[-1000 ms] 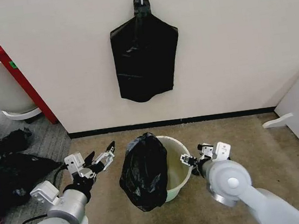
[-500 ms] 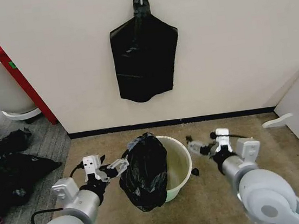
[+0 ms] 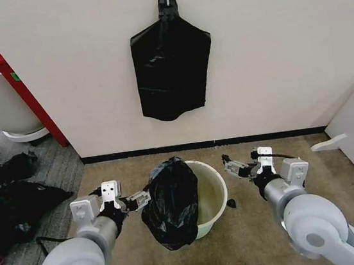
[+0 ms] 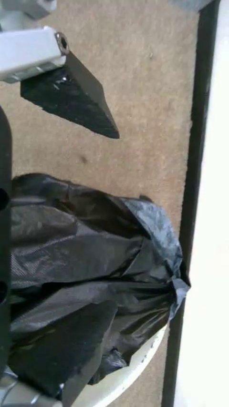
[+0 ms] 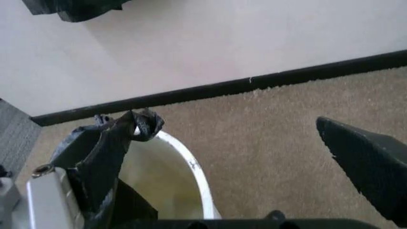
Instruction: Place the garbage bag over the trash bin.
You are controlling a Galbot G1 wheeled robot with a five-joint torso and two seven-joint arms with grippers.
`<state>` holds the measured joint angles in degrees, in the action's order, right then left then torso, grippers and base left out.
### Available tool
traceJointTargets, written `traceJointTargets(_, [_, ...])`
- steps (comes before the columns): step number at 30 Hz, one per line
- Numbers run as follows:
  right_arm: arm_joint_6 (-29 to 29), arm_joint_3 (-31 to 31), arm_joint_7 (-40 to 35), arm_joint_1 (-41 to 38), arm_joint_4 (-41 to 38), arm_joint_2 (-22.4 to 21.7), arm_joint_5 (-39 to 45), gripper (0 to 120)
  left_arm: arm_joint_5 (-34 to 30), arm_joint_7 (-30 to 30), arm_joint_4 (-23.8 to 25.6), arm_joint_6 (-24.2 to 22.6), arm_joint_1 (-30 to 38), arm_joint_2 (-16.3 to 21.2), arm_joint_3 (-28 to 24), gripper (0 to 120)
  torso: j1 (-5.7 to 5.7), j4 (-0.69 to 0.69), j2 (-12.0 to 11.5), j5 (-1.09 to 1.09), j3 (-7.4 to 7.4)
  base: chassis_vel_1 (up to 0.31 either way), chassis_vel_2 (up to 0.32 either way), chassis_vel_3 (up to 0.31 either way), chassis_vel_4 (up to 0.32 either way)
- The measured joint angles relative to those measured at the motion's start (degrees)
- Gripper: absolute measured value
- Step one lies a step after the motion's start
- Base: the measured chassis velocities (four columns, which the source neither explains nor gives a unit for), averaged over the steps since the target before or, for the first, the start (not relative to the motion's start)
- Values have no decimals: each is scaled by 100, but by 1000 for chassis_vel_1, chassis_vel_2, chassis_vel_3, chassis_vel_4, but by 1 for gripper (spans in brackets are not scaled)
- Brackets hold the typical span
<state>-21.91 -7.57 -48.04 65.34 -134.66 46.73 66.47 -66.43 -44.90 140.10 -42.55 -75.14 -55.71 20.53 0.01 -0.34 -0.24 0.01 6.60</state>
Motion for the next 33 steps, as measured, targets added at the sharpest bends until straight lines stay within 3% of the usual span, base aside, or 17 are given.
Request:
traceJointTargets(15, [-6,-51,-94,-28,173,140,77,100,-519,-125,-948,20,885,-147,-251,100,0,0,0,-1,0,0,0,0,0])
traceJointTargets(33, [13,-91,-179,18,212,275,49,100,-481,-241,-1213,37,1112,-223,-899,100,0,0,0,-1,0,0,0,0,0])
